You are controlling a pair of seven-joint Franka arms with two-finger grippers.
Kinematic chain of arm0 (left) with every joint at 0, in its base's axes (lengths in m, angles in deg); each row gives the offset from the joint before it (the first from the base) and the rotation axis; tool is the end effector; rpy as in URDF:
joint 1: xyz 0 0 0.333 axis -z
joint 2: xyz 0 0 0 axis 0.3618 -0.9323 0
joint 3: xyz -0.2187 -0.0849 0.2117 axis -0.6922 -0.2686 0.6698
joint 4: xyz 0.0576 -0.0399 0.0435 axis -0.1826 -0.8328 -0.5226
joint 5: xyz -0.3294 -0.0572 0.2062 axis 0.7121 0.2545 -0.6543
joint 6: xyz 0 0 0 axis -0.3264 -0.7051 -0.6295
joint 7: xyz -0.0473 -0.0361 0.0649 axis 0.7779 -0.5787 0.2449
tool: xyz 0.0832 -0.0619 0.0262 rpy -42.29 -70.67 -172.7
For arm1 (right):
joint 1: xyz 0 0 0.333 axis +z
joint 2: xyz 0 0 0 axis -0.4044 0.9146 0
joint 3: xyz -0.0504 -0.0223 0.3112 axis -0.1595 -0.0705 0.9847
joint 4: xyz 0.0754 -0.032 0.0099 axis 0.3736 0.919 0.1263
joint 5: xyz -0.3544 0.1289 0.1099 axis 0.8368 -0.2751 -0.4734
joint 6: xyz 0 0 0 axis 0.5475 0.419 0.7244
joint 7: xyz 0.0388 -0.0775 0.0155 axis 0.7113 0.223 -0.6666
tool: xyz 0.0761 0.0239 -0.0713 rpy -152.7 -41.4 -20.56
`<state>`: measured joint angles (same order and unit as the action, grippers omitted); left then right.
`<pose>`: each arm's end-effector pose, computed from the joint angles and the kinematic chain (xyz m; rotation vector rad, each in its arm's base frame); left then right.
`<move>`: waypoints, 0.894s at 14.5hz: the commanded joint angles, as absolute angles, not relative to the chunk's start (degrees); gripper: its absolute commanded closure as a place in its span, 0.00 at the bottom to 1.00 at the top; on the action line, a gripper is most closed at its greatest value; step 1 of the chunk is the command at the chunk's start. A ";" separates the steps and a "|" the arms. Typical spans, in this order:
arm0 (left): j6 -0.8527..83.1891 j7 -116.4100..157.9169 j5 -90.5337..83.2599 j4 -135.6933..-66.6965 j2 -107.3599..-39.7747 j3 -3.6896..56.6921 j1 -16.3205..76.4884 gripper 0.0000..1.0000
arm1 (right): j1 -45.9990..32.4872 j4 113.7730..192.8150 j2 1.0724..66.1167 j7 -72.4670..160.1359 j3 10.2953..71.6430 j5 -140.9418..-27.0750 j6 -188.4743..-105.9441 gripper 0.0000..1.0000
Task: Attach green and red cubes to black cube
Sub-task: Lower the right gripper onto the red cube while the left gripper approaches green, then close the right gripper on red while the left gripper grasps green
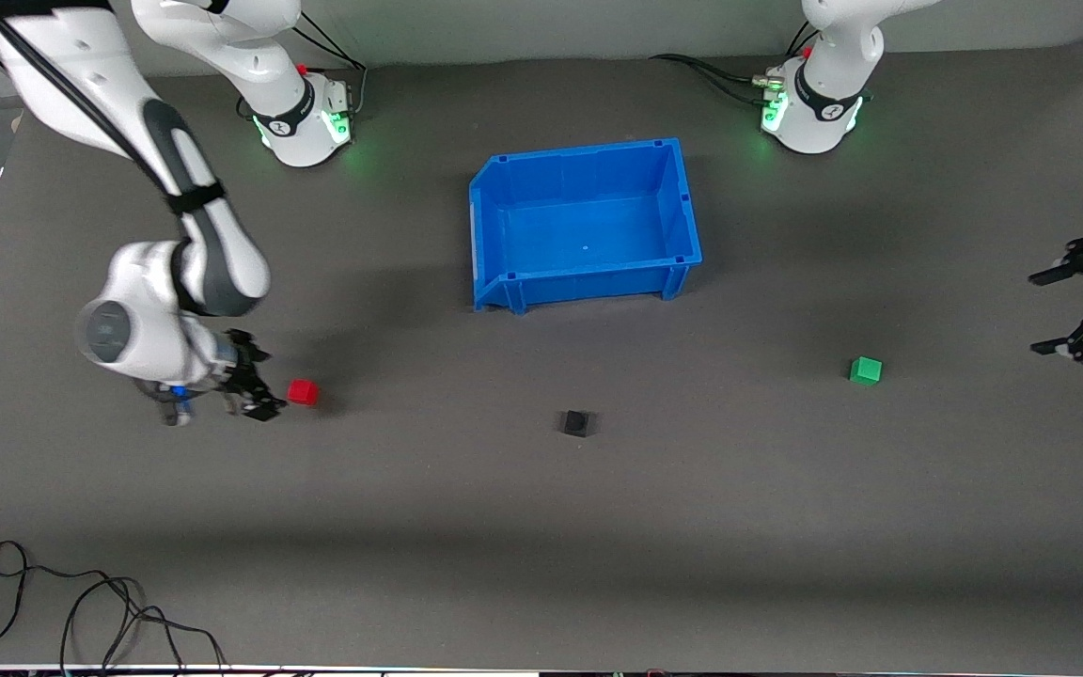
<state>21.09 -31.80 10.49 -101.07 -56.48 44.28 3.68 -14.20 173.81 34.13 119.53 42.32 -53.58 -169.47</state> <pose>0.5725 0.1367 0.4788 2.1308 1.8238 -0.4568 0.5740 0.0567 0.2142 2.5503 -1.7811 -0.1611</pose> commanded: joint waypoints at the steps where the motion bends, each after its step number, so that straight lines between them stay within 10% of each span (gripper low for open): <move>1: 28.04 -34.06 16.53 -109.39 -55.07 43.95 1.44 0.00 | -12.69 173.98 35.35 124.28 41.50 -54.02 -171.86 0.02; 13: 48.19 -26.00 28.68 -121.72 -66.31 43.24 3.54 0.00 | -11.99 172.05 38.69 130.95 39.83 -54.19 -174.41 0.03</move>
